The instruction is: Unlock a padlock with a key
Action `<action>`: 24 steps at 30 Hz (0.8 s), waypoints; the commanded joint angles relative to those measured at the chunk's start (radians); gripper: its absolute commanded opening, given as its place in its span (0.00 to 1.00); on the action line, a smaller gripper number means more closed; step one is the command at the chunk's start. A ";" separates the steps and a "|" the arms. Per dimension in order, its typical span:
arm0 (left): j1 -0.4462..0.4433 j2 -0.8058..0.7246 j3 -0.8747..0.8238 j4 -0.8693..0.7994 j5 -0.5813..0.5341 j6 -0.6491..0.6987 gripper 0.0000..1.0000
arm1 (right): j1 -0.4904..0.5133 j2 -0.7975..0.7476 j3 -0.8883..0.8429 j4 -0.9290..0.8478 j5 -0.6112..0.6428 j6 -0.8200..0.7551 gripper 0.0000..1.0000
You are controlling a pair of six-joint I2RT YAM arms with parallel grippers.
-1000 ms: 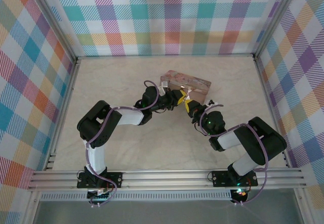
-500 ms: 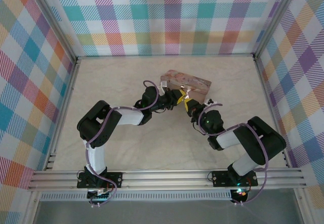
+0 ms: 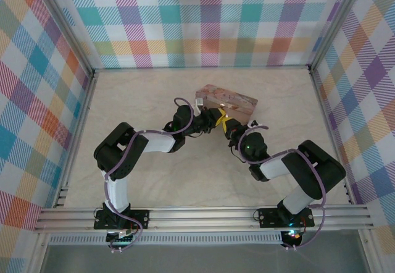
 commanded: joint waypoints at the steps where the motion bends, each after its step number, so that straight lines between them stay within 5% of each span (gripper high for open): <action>1: -0.041 -0.018 0.004 0.024 0.098 0.016 0.00 | 0.008 0.010 0.069 0.085 0.059 -0.007 0.00; 20: -0.044 -0.067 -0.019 -0.010 0.123 0.059 0.00 | -0.041 0.080 0.088 0.069 0.000 -0.059 0.00; 24: -0.019 -0.067 -0.033 -0.050 0.101 0.086 0.00 | -0.051 0.043 0.042 0.042 -0.039 -0.086 0.15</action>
